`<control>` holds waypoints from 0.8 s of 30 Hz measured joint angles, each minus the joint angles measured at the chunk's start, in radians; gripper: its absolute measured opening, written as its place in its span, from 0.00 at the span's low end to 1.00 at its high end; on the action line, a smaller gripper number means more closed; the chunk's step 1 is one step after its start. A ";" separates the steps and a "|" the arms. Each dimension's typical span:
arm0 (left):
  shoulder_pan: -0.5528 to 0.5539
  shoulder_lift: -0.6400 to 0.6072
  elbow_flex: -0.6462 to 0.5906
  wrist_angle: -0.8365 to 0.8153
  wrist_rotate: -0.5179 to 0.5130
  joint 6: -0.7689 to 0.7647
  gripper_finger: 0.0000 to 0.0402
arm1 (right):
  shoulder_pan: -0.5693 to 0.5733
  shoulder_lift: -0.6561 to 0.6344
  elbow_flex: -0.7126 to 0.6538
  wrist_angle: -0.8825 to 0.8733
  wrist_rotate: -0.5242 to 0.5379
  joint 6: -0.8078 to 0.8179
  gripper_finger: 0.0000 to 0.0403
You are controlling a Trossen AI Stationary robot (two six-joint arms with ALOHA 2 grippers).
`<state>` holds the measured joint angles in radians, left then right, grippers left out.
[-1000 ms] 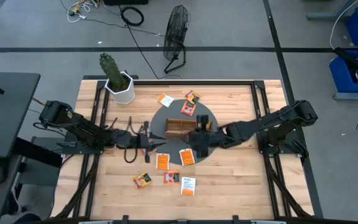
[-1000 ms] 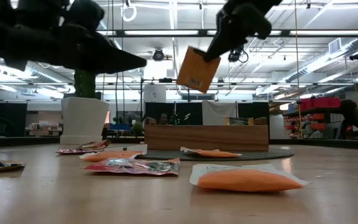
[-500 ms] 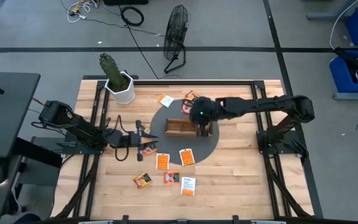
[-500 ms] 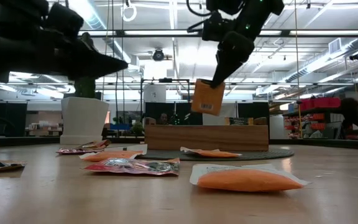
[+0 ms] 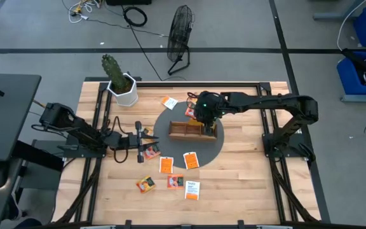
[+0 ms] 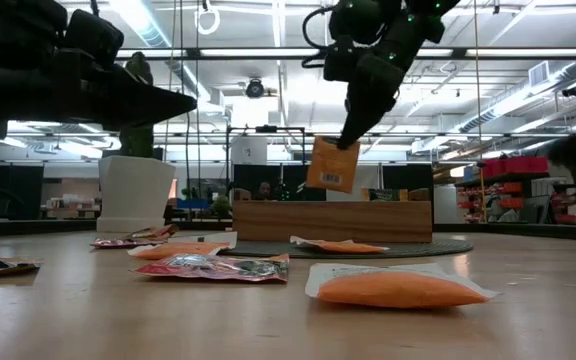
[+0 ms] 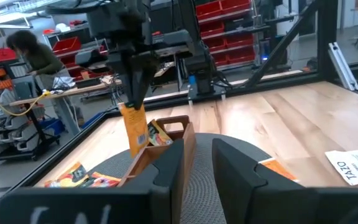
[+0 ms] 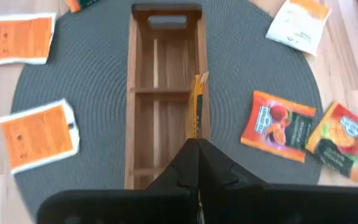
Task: Pick & Place Tea
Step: Put the orange tea bag into the middle section of the wooden organizer
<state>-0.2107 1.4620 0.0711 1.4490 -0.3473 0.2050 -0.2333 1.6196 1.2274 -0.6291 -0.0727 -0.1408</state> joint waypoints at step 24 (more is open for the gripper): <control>0.000 0.000 0.001 0.027 0.000 0.040 0.22 | 0.001 0.152 -0.001 0.042 0.055 -0.051 0.02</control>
<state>-0.2104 1.4624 0.0719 1.4759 -0.3473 0.2454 -0.2325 1.7714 1.2266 -0.5871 -0.0173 -0.1921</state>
